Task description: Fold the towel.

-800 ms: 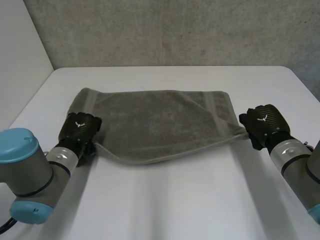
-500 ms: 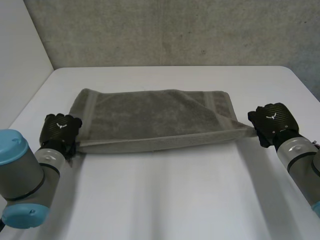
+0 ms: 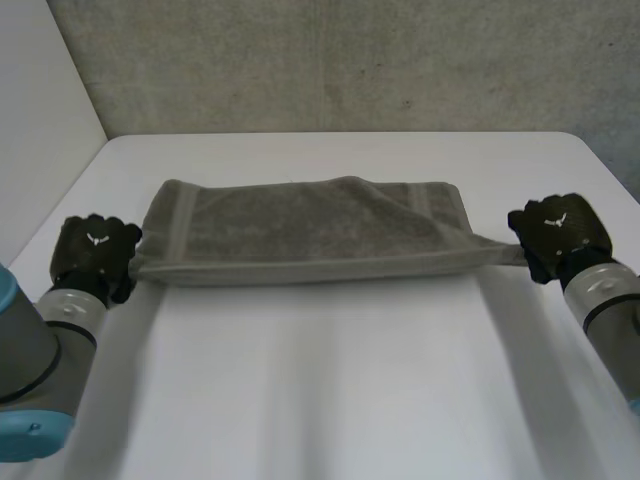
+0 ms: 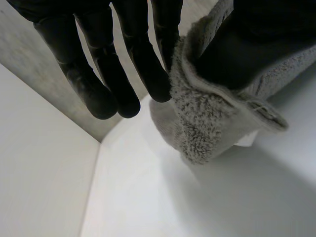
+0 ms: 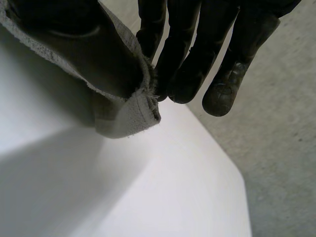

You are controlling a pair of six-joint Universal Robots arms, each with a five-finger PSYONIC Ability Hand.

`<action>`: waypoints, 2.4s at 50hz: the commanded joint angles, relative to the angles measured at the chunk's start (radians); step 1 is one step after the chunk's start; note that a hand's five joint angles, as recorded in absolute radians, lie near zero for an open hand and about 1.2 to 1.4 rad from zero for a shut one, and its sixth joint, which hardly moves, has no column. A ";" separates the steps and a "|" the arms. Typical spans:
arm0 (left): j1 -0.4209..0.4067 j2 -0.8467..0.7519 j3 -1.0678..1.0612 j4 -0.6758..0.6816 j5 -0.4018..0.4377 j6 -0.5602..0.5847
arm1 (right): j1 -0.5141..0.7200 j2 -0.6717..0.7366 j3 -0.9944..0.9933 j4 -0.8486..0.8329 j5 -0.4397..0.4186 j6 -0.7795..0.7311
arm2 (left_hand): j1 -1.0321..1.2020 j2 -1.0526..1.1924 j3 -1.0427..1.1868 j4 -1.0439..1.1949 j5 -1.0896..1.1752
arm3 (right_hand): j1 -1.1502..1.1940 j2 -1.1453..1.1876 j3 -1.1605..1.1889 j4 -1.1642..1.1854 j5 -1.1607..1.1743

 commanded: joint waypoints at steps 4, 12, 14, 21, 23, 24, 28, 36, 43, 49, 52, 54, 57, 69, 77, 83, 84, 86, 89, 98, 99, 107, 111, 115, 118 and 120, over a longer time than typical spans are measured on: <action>0.014 0.295 0.013 -0.099 0.056 -0.001 | -0.016 -0.198 -0.130 0.234 -0.032 -0.004 | -0.050 -0.112 -0.147 -0.120 -0.240 | 0.060 0.076 0.058 0.061 0.059; 0.029 0.435 0.027 -0.243 0.149 -0.001 | -0.030 -0.261 -0.276 0.540 -0.106 -0.030 | -0.050 -0.112 -0.147 -0.120 -0.240 | 0.060 0.076 0.058 0.061 0.059; 0.029 0.451 0.023 -0.278 0.159 -0.001 | -0.044 -0.286 -0.308 0.617 -0.124 -0.056 | -0.050 -0.112 -0.147 -0.120 -0.240 | 0.060 0.076 0.058 0.061 0.059; 0.031 0.449 -0.005 -0.382 0.169 0.002 | -0.050 -0.283 -0.317 0.676 -0.137 -0.186 | -0.050 -0.112 -0.147 -0.120 -0.240 | 0.060 0.076 0.058 0.061 0.059; 0.044 0.437 -0.017 -0.383 0.182 0.003 | -0.050 -0.273 -0.312 0.673 -0.135 -0.211 | -0.050 -0.112 -0.147 -0.120 -0.240 | 0.060 0.076 0.058 0.061 0.059; 0.055 0.416 -0.016 -0.379 0.194 0.005 | -0.050 -0.257 -0.312 0.673 -0.131 -0.232 | -0.050 -0.112 -0.147 -0.120 -0.240 | 0.060 0.076 0.058 0.061 0.059; 0.077 0.307 0.004 -0.371 0.234 0.006 | -0.047 -0.121 -0.335 0.668 -0.132 -0.256 | -0.050 -0.112 -0.147 -0.120 -0.240 | 0.060 0.076 0.058 0.061 0.059; 0.080 0.020 0.171 -0.363 0.255 0.008 | -0.035 0.102 -0.459 0.607 -0.118 -0.233 | -0.050 -0.112 -0.147 -0.120 -0.240 | 0.060 0.076 0.058 0.061 0.059; 0.061 -0.230 0.435 -0.385 0.251 0.005 | -0.035 0.260 -0.581 0.538 -0.091 -0.167 | -0.050 -0.112 -0.147 -0.120 -0.240 | 0.060 0.076 0.058 0.061 0.059; 0.038 -0.361 0.601 -0.414 0.234 0.003 | -0.001 0.395 -0.697 0.420 -0.048 -0.145 | -0.050 -0.112 -0.147 -0.120 -0.240 | 0.060 0.076 0.058 0.061 0.059; 0.020 -0.437 0.707 -0.441 0.195 0.003 | 0.011 0.453 -0.745 0.374 -0.025 -0.148 | -0.050 -0.112 -0.147 -0.120 -0.240 | 0.060 0.076 0.058 0.061 0.059; 0.008 -0.502 0.795 -0.472 0.165 0.003 | 0.013 0.480 -0.763 0.354 -0.017 -0.147 | -0.050 -0.112 -0.147 -0.120 -0.240 | 0.060 0.076 0.058 0.061 0.059; 0.001 -0.526 0.830 -0.480 0.154 0.003 | 0.025 0.526 -0.797 0.314 -0.011 -0.147 | -0.050 -0.112 -0.147 -0.120 -0.240 | 0.060 0.076 0.058 0.061 0.059; -0.032 -0.560 0.874 -0.481 0.088 -0.006 | 0.071 0.592 -0.813 0.260 0.124 -0.150 | -1.272 -1.333 -1.369 -1.341 -1.462 | -1.162 -1.146 -1.164 -1.161 -1.163; -0.028 -0.455 0.802 -0.487 0.027 -0.017 | 0.085 0.459 -0.663 0.266 0.141 -0.134 | -1.272 -1.333 -1.369 -1.341 -1.462 | -1.162 -1.146 -1.164 -1.161 -1.163; -0.011 -0.277 0.640 -0.475 0.031 -0.072 | 0.074 0.273 -0.471 0.270 0.135 -0.122 | -1.272 -1.333 -1.369 -1.341 -1.462 | -1.162 -1.146 -1.164 -1.161 -1.163; -0.008 -0.240 0.603 -0.472 0.033 -0.092 | 0.074 0.273 -0.470 0.270 0.135 -0.122 | -1.272 -1.333 -1.369 -1.341 -1.462 | -1.162 -1.146 -1.164 -1.161 -1.163; -0.008 -0.209 0.566 -0.466 0.033 -0.112 | 0.071 0.201 -0.380 0.273 0.133 -0.115 | -1.272 -1.333 -1.369 -1.341 -1.462 | -1.162 -1.146 -1.164 -1.161 -1.163; -0.011 -0.178 0.524 -0.457 0.033 -0.135 | 0.071 0.168 -0.331 0.273 0.126 -0.107 | -1.272 -1.333 -1.369 -1.341 -1.462 | -1.162 -1.146 -1.164 -1.161 -1.163; -0.028 -0.042 0.292 -0.293 0.034 -0.291 | 0.002 0.141 -0.185 0.274 0.026 -0.052 | -1.271 -1.333 -1.368 -1.341 -1.461 | -1.140 -1.124 -1.142 -1.139 -1.141; -0.032 -0.040 0.261 -0.255 0.037 -0.313 | -0.013 0.144 -0.176 0.271 0.006 -0.042 | -1.271 -1.333 -1.368 -1.341 -1.461 | -1.119 -1.103 -1.122 -1.119 -1.120; -0.037 -0.051 0.159 -0.118 0.108 -0.371 | -0.056 0.256 -0.194 0.257 -0.074 -0.021 | -1.271 -1.333 -1.368 -1.341 -1.461 | -0.964 -0.948 -0.966 -0.963 -0.965; -0.029 -0.051 0.142 -0.104 0.133 -0.373 | -0.069 0.314 -0.220 0.221 -0.088 -0.019 | -1.271 -1.333 -1.368 -1.341 -1.461 | -0.823 -0.807 -0.826 -0.823 -0.824; -0.025 -0.052 0.135 -0.099 0.139 -0.371 | -0.076 0.343 -0.225 0.181 -0.091 -0.019 | -1.271 -1.333 -1.368 -1.341 -1.461 | -0.711 -0.695 -0.714 -0.711 -0.712; -0.028 -0.052 0.133 -0.099 0.139 -0.371 | -0.087 0.349 -0.233 0.158 -0.092 -0.016 | -1.271 -1.333 -1.368 -1.341 -1.461 | -0.481 -0.465 -0.483 -0.480 -0.481; -0.028 -0.051 0.133 -0.099 0.139 -0.371 | -0.089 0.349 -0.236 0.153 -0.092 -0.010 | -1.271 -1.333 -1.368 -1.341 -1.461 | -0.285 -0.269 -0.288 -0.285 -0.286</action>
